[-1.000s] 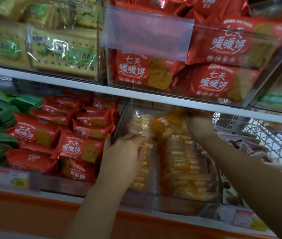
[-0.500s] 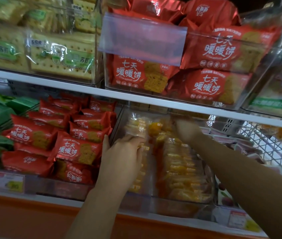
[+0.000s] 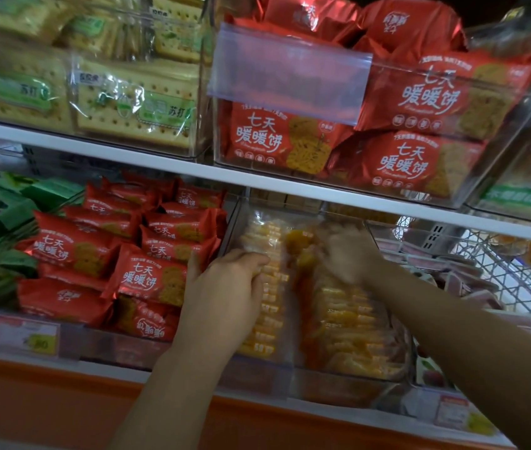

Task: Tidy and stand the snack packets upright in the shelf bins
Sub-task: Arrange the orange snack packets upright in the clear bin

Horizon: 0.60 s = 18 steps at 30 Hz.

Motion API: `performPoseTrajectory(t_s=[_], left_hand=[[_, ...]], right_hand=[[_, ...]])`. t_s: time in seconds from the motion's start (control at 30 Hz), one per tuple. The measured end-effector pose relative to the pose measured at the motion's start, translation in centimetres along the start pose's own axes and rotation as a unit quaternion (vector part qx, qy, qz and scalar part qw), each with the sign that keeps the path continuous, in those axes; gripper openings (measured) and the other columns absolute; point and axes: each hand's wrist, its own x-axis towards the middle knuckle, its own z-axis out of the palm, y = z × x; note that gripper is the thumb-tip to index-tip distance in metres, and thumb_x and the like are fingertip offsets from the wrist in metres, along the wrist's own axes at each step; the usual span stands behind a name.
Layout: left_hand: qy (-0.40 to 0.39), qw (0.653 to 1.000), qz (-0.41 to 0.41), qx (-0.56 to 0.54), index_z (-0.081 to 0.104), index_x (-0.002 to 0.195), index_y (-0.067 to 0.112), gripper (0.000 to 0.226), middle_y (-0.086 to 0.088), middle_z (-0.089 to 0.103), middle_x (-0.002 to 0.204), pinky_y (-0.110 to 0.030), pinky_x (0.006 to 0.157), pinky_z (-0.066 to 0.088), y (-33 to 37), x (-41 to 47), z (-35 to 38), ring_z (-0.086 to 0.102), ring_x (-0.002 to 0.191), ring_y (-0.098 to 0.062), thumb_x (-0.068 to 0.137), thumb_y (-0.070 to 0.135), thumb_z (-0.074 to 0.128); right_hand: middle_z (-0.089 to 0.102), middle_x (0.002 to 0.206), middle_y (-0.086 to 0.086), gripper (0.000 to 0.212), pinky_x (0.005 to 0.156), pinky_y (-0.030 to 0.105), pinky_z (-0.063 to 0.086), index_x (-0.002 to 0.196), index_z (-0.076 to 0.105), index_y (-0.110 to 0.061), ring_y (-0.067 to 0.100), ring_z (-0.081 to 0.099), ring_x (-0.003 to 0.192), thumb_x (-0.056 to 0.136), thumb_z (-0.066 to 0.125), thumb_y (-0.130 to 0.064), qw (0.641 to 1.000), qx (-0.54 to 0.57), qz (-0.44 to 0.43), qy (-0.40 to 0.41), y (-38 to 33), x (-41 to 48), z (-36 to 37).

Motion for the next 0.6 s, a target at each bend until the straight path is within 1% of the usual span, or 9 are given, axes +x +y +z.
performPoseTrajectory(t_s=[0.03,0.1,0.17,0.27,0.33,0.43,0.5,0.57,0.6], left_hand=[[0.0,1.0,-0.001,-0.002,0.055,0.122,0.039,0.03,0.018,0.057,0.121,-0.039,0.113,0.011,0.1,0.0,0.0,0.052,0.114,-0.004,0.094,0.03,0.049],[-0.004,1.0,-0.001,-0.004,0.056,0.122,0.04,0.03,0.018,0.057,0.12,-0.041,0.114,0.012,0.3,0.0,0.1,0.053,0.113,-0.004,0.094,0.03,0.05],[-0.01,1.0,0.0,-0.004,0.055,0.121,0.04,0.03,0.018,0.057,0.119,-0.046,0.115,0.014,0.5,0.1,0.3,0.053,0.113,-0.005,0.094,0.031,0.049],[-0.017,1.0,-0.001,-0.009,0.054,0.123,0.04,0.03,0.018,0.057,0.12,-0.048,0.114,0.016,0.9,0.3,0.6,0.052,0.114,-0.005,0.094,0.032,0.049],[-0.019,1.0,-0.001,-0.007,0.054,0.122,0.04,0.03,0.018,0.056,0.121,-0.048,0.115,0.014,1.2,0.6,0.9,0.052,0.114,-0.006,0.094,0.032,0.048],[-0.027,1.0,-0.004,-0.003,0.054,0.122,0.039,0.029,0.017,0.056,0.123,-0.045,0.116,0.011,1.6,0.7,1.3,0.051,0.116,-0.006,0.094,0.033,0.048],[-0.024,1.0,-0.003,-0.011,0.056,0.121,0.039,0.029,0.018,0.057,0.121,-0.046,0.116,0.011,1.7,0.7,1.3,0.051,0.115,-0.006,0.094,0.033,0.05],[-0.017,1.0,-0.009,-0.021,0.057,0.119,0.039,0.028,0.018,0.058,0.118,-0.048,0.116,0.014,1.5,0.8,1.2,0.053,0.112,-0.006,0.093,0.031,0.051],[-0.014,1.0,-0.011,-0.023,0.058,0.119,0.038,0.028,0.017,0.059,0.117,-0.05,0.115,0.016,1.3,0.9,1.1,0.054,0.111,-0.006,0.093,0.03,0.052]], right_hand=[[0.031,0.151,0.0,0.044,0.111,0.041,0.02,0.14,0.04,-0.028,0.027,0.027,0.137,0.097,0.034,-0.041,0.999,0.006,-0.048,-0.004,-0.8,0.0,0.1],[0.025,0.154,-0.007,0.042,0.113,0.04,0.016,0.137,0.043,-0.031,0.02,0.023,0.14,0.098,0.033,-0.041,0.992,0.006,-0.11,-0.059,-1.7,0.5,0.5],[0.023,0.155,-0.009,0.041,0.115,0.038,0.016,0.137,0.044,-0.031,0.017,0.023,0.141,0.099,0.032,-0.039,0.989,0.011,-0.125,-0.083,-1.3,1.0,0.7],[0.033,0.15,-0.007,0.037,0.113,0.034,0.022,0.132,0.051,-0.028,0.016,0.031,0.137,0.098,0.038,-0.033,0.988,0.026,-0.147,-0.046,-0.7,1.1,0.8],[0.036,0.148,-0.007,0.035,0.111,0.035,0.026,0.128,0.054,-0.027,0.017,0.034,0.135,0.096,0.042,-0.032,0.987,0.039,-0.151,-0.043,-0.7,1.0,0.8],[0.033,0.149,-0.01,0.035,0.111,0.036,0.02,0.126,0.055,-0.032,0.019,0.026,0.138,0.094,0.043,-0.035,0.988,-0.006,-0.138,-0.071,-1.1,1.6,0.6],[0.044,0.142,-0.012,0.031,0.108,0.035,0.02,0.12,0.06,-0.034,0.02,0.029,0.135,0.093,0.044,-0.035,0.988,-0.027,-0.14,-0.061,-1.4,2.2,0.3],[0.059,0.125,-0.01,0.026,0.1,0.029,0.03,0.109,0.067,-0.033,0.019,0.044,0.124,0.091,0.048,-0.031,0.988,-0.011,-0.152,-0.016,-1.3,2.8,0.3],[0.064,0.117,-0.009,0.023,0.094,0.025,0.035,0.104,0.069,-0.032,0.017,0.052,0.116,0.09,0.052,-0.029,0.989,0.011,-0.144,-0.002,-1.2,3.0,0.2]])
